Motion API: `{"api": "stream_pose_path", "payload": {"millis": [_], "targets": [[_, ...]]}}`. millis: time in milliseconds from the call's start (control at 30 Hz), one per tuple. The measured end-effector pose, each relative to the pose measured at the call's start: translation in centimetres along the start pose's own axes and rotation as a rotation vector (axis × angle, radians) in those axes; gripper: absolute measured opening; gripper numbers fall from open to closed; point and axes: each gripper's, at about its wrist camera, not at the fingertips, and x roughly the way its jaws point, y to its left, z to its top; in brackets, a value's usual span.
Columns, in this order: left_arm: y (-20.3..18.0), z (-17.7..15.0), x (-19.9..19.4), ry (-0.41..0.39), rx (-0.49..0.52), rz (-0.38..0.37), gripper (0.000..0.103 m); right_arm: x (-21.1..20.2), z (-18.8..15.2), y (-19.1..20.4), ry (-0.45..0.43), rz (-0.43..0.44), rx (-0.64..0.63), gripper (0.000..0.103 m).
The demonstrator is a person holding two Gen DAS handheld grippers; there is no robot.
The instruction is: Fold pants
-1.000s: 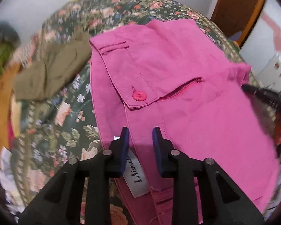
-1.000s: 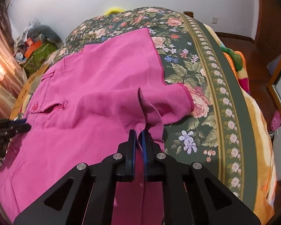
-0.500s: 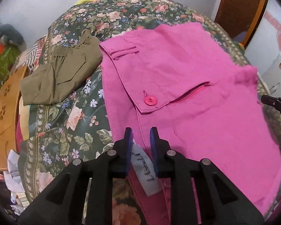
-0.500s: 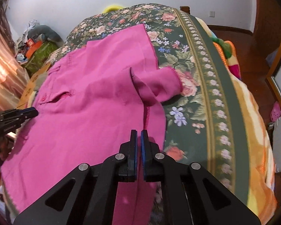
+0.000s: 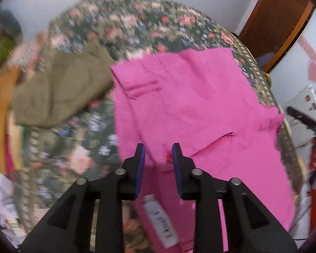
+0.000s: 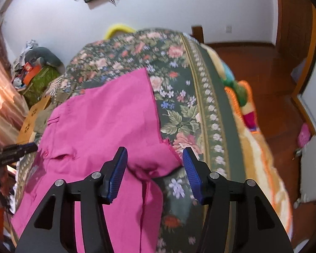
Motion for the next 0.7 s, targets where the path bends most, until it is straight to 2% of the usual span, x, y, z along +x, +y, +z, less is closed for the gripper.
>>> {"api": "stream_pose_path", "payload": {"millis": [67, 133, 167, 200, 233, 267, 300, 333, 467, 533, 633, 700], "targets": [[0.4, 0.3, 2.0, 0.060, -0.048, -0.027, 0.032, 1.7, -0.1, -0.8, 0.037, 0.016, 0.044, 0.050], [0.6, 0.5, 3.1, 0.067, -0.072, -0.027, 0.032, 3.3, -0.6, -1.0, 0.067, 0.028, 0.067, 0.050], [0.6, 0.5, 3.1, 0.050, -0.075, -0.031, 0.030, 4.3, -0.8, -1.1, 0.082, 0.028, 0.078, 0.046], [0.6, 0.6, 3.0, 0.039, -0.077, -0.027, 0.025, 5.1, -1.0, -1.2, 0.089, 0.028, 0.086, 0.031], [0.8, 0.6, 2.9, 0.021, -0.087, -0.011, 0.012, 5.5, -1.2, -1.2, 0.097, 0.029, 0.088, 0.023], [1.1, 0.6, 2.9, 0.015, -0.100, -0.020, 0.011, 5.8, -1.5, -1.1, 0.105, 0.018, 0.082, 0.014], [1.3, 0.6, 2.9, 0.012, -0.110, -0.030, 0.011, 5.9, -1.6, -1.0, 0.102, 0.009, 0.071, 0.011], [1.6, 0.4, 2.8, 0.004, -0.116, -0.034, 0.009, 5.8, -1.7, -0.8, 0.086, 0.010, 0.052, 0.010], [1.2, 0.0, 2.6, -0.033, -0.078, 0.038, 0.010, 6.0, -2.3, 0.0, 0.074, -0.042, -0.032, 0.008], [1.4, 0.0, 2.6, -0.040, -0.104, 0.039, 0.010, 6.0, -2.7, 0.1, 0.073, -0.069, -0.047, 0.008], [1.2, 0.2, 2.5, -0.016, -0.075, 0.060, 0.012, 6.2, -2.6, 1.2, 0.108, -0.122, -0.148, 0.008], [0.9, 0.3, 1.7, 0.002, -0.048, 0.091, 0.012, 5.5, -2.3, 1.3, 0.132, -0.125, -0.163, 0.009]]}}
